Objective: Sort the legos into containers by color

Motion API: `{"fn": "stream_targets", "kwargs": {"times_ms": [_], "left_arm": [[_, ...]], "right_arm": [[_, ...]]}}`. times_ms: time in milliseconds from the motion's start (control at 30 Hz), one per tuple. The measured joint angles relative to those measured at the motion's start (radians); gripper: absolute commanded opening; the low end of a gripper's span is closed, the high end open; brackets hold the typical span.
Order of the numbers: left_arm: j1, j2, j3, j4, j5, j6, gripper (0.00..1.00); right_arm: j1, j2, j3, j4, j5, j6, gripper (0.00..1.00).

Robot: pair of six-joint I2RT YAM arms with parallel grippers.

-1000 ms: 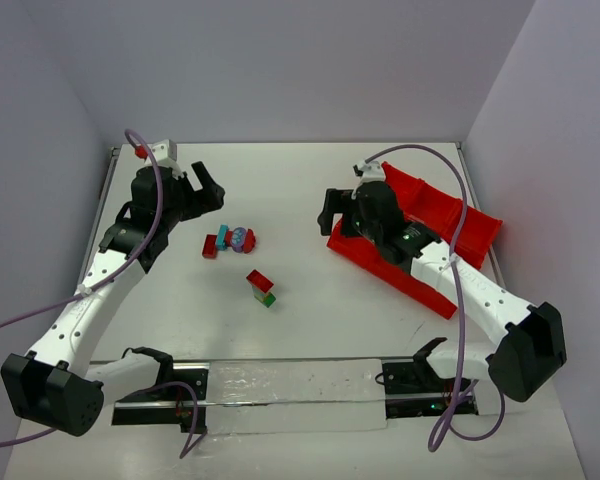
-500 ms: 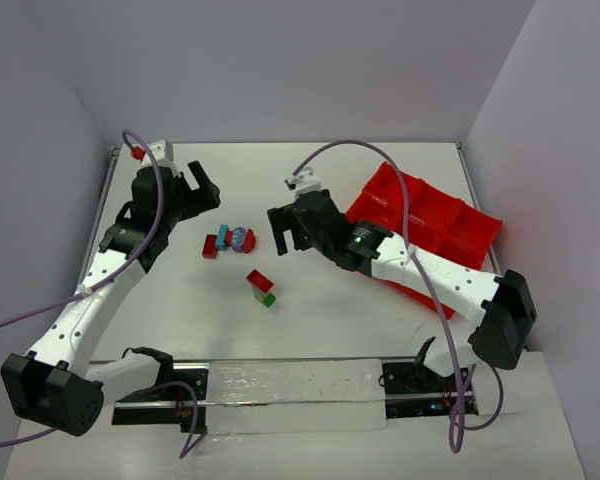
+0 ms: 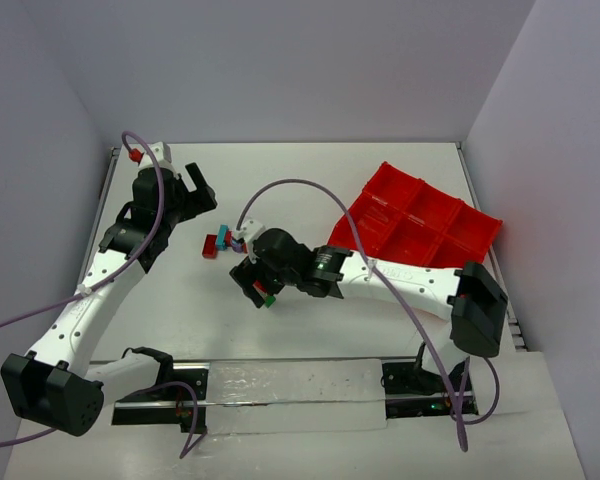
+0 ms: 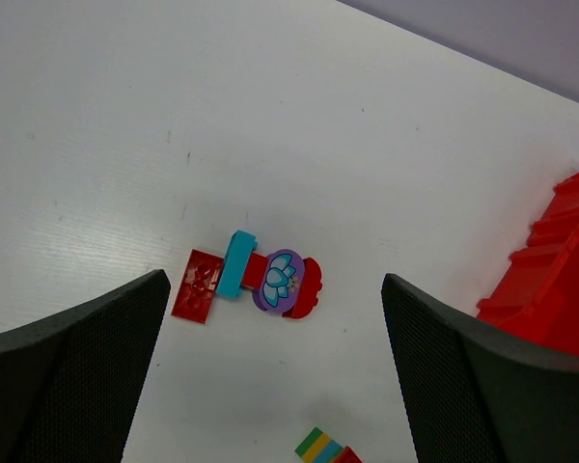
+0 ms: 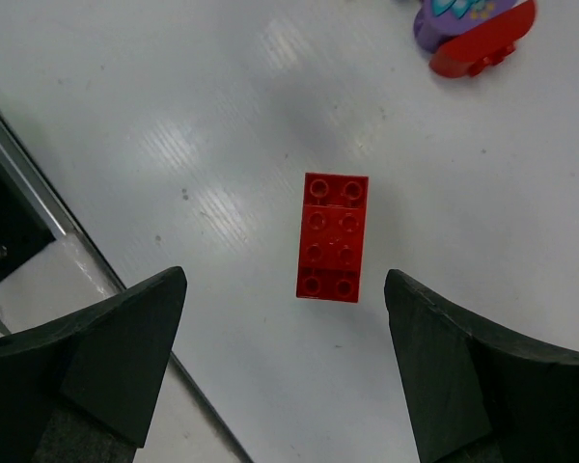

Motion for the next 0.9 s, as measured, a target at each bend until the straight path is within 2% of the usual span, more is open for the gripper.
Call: {"fn": "stream_targets", "kwargs": {"times_ms": [233, 367, 500, 700, 900], "left_arm": [[0.000, 0.000, 0.000, -0.003, -0.004, 0.001, 0.99], [0.000, 0.000, 0.000, -0.007, -0.007, 0.001, 0.99], [0.000, 0.000, 0.000, -0.007, -0.007, 0.001, 0.99], [0.000, 0.000, 0.000, -0.008, -0.007, 0.001, 0.99], [0.000, 0.000, 0.000, -0.008, -0.007, 0.001, 0.99]], "right_arm": [[0.008, 0.107, 0.034, -0.025, 0.003, -0.021, 0.86], [0.008, 0.144, 0.052, -0.027, 0.044, -0.022, 0.78], [0.008, 0.159, 0.053, -0.028, 0.069, -0.022, 0.75], [0.008, 0.191, 0.068, -0.030, 0.078, -0.021, 0.59], [0.008, 0.209, 0.079, -0.031, 0.081, -0.022, 0.51]]}}
